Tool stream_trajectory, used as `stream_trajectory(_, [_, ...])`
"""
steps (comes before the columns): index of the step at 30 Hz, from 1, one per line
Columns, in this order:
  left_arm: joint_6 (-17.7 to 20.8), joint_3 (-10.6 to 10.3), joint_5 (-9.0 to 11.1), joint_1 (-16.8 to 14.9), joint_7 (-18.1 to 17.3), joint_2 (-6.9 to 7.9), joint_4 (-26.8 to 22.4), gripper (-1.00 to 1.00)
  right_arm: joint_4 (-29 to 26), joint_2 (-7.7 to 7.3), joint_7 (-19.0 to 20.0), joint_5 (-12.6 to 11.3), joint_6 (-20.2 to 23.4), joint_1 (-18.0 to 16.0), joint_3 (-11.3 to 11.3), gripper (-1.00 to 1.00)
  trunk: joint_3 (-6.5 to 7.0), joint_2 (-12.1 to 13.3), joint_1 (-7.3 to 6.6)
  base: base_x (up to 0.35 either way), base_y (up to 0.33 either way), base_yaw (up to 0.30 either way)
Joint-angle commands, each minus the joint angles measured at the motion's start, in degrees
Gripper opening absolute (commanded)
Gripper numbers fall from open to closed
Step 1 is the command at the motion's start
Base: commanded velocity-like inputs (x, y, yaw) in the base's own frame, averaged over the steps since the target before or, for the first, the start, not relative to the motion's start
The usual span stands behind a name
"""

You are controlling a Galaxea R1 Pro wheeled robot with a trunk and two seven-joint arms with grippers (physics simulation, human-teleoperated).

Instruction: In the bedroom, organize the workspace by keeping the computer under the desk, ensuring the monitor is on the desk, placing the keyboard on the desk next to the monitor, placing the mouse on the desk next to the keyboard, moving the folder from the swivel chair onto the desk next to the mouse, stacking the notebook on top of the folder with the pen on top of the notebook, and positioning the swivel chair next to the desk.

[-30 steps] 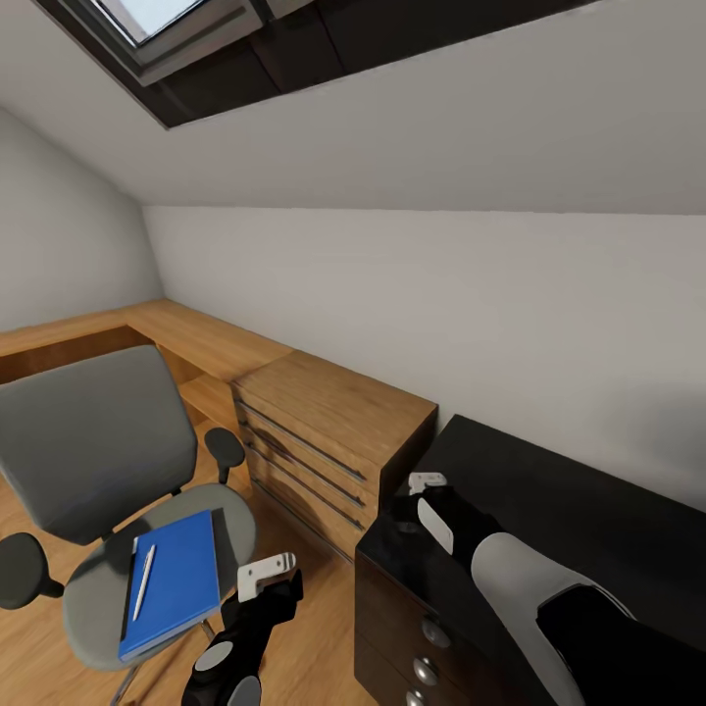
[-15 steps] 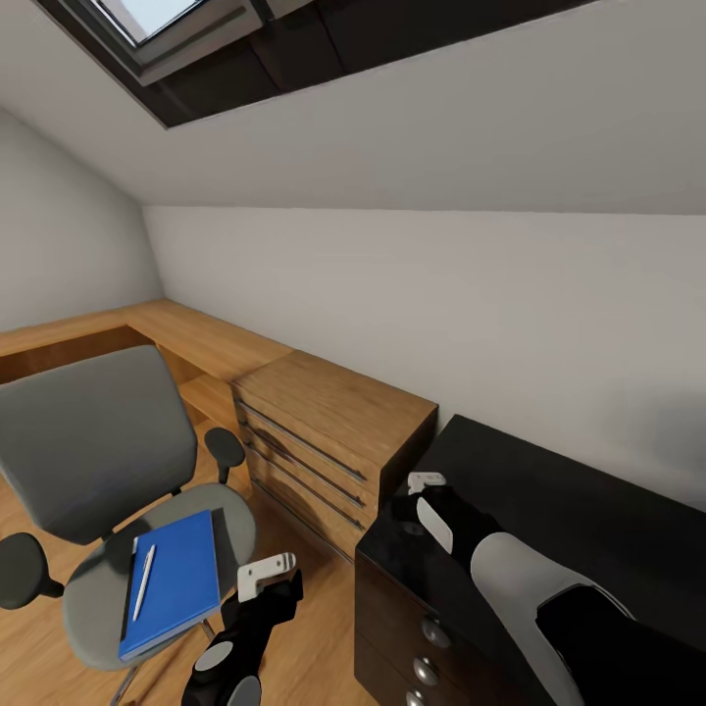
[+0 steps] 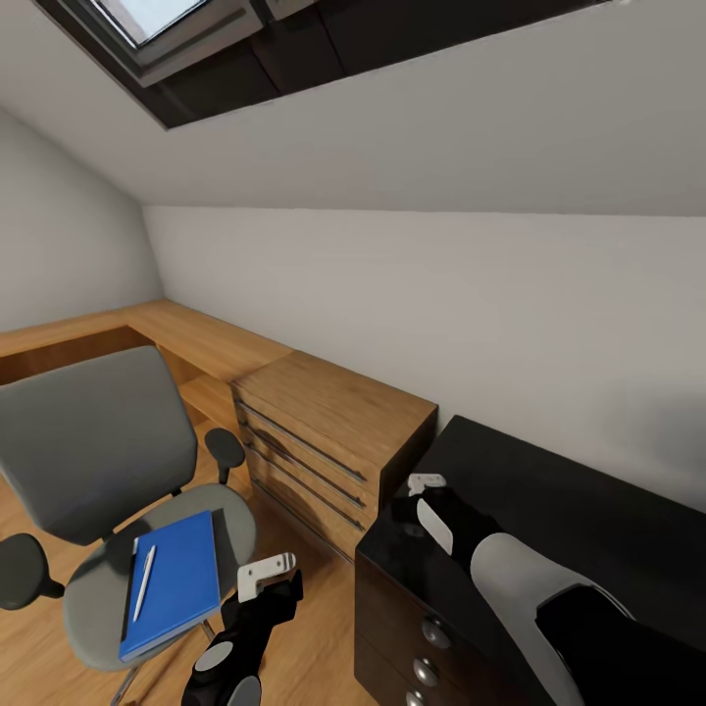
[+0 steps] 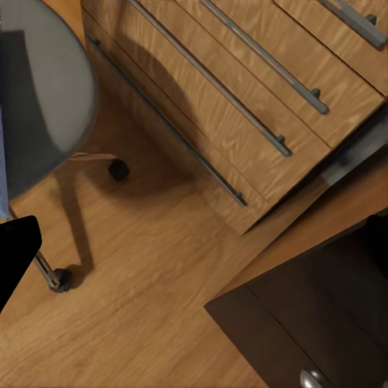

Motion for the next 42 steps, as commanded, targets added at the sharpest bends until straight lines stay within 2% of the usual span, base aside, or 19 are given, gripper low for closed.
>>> stream_trajectory(1, [0.1,-0.1,0.4,0.0,0.5,0.01,-0.1,1.00,0.2,-0.04,-0.3,-0.9,0.3,0.0,0.4,-1.00,0.11,0.4,-0.22,0.000,0.000,0.000])
stream_trajectory(7, [0.1,-0.1,0.4,0.0,0.5,0.01,-0.1,1.00,-0.8,-0.22,-0.3,-1.0,0.2,0.0,0.3,-1.00,1.19,2.8,-1.54,0.000,0.000,0.000])
stream_trajectory(12, [0.1,0.2,0.4,0.0,0.5,0.02,-0.1,1.00,-4.4,-0.42,-0.3,-1.0,0.2,0.1,0.2,-1.00,2.09,4.8,-2.64,-0.026,0.000,0.000])
stream_trajectory(15, [0.1,0.5,0.4,0.0,0.4,0.01,-0.1,1.00,-8.9,-0.72,-2.7,-0.9,0.3,0.4,0.1,-1.00,2.63,6.0,-3.30,-0.248,0.000,0.000])
stream_trajectory(16, [0.1,0.5,0.4,0.0,0.4,0.01,-0.1,1.00,-12.9,-1.13,-6.1,-0.9,0.3,1.7,0.1,-1.00,2.81,6.4,-3.52,-0.310,0.000,0.000])
stream_trajectory(17, [0.1,0.5,0.4,0.0,0.4,0.03,-0.1,1.00,-19.2,-1.71,-11.1,-0.9,0.3,4.3,0.1,-1.00,2.98,6.8,-3.74,-0.323,0.005,0.000])
stream_trajectory(18, [0.1,0.5,0.4,0.0,0.4,0.03,-0.1,1.00,-21.8,-1.97,-13.0,-0.9,0.4,5.5,0.1,-1.00,3.16,7.2,-3.96,-0.326,0.014,0.000])
stream_trajectory(20, [0.1,0.5,0.4,0.0,0.4,0.02,-0.1,1.00,-34.3,-3.14,-20.8,-1.0,1.2,11.5,0.1,-1.00,3.52,8.0,-4.40,-0.331,0.046,0.000])
stream_trajectory(22, [0.1,0.5,0.5,0.0,0.3,0.01,-0.1,1.00,-46.9,-4.33,-25.8,-1.2,3.0,17.8,0.0,-1.00,3.88,8.8,-4.84,-0.334,0.074,0.000])
stream_trajectory(25, [0.1,0.6,0.5,0.0,0.3,0.04,-0.1,1.00,-61.4,-5.99,-28.5,-2.1,4.4,24.6,0.0,-1.00,4.42,10.0,-5.49,-0.336,0.088,0.000])
stream_trajectory(28, [0.1,0.6,0.5,0.0,0.3,0.06,-0.1,1.00,-66.1,-6.52,-29.3,-2.7,5.0,27.0,0.0,-1.00,4.42,10.0,-5.49,-0.315,0.091,0.000])
stream_trajectory(31, [0.1,0.5,0.4,0.0,0.3,0.03,-0.1,1.00,-68.2,-6.70,-29.5,-3.5,5.3,27.8,-0.1,-1.00,4.42,10.0,-5.49,-0.134,0.041,0.000])
stream_trajectory(32, [0.1,0.5,0.2,0.0,0.3,0.01,0.2,1.00,-70.3,-6.60,-29.7,-6.1,5.4,28.1,-1.9,-1.00,4.42,10.0,-5.49,-0.030,0.006,0.000])
stream_trajectory(36, [0.1,0.5,0.2,0.0,0.2,0.02,0.5,1.00,-71.4,-6.77,-29.8,-8.2,5.3,28.2,-3.7,-1.00,4.42,10.0,-5.49,-0.182,0.017,0.000])
stream_trajectory(37, [0.1,0.5,0.2,0.0,0.2,0.01,0.6,1.00,-71.7,-6.77,-31.2,-8.9,5.2,28.7,-8.8,-1.00,4.42,10.0,-5.49,-0.331,0.126,-0.244])
stream_trajectory(39, [0.1,0.4,0.2,0.0,0.3,0.01,0.6,1.00,-71.7,-6.78,-31.4,-9.6,5.2,28.8,-10.2,-1.00,4.42,10.0,-5.49,-0.332,0.129,-0.257])
stream_trajectory(40, [0.1,0.4,0.2,0.0,0.3,0.01,0.6,1.00,-71.7,-6.82,-31.5,-11.1,5.2,28.8,-11.1,-1.00,4.42,10.0,-5.49,-0.328,0.148,-0.267])
stream_trajectory(42, [0.1,0.4,0.1,0.0,0.3,0.01,0.6,1.00,-71.7,-6.91,-31.6,-12.6,5.2,28.8,-12.2,-1.00,4.42,10.0,-5.49,-0.311,0.175,-0.270])
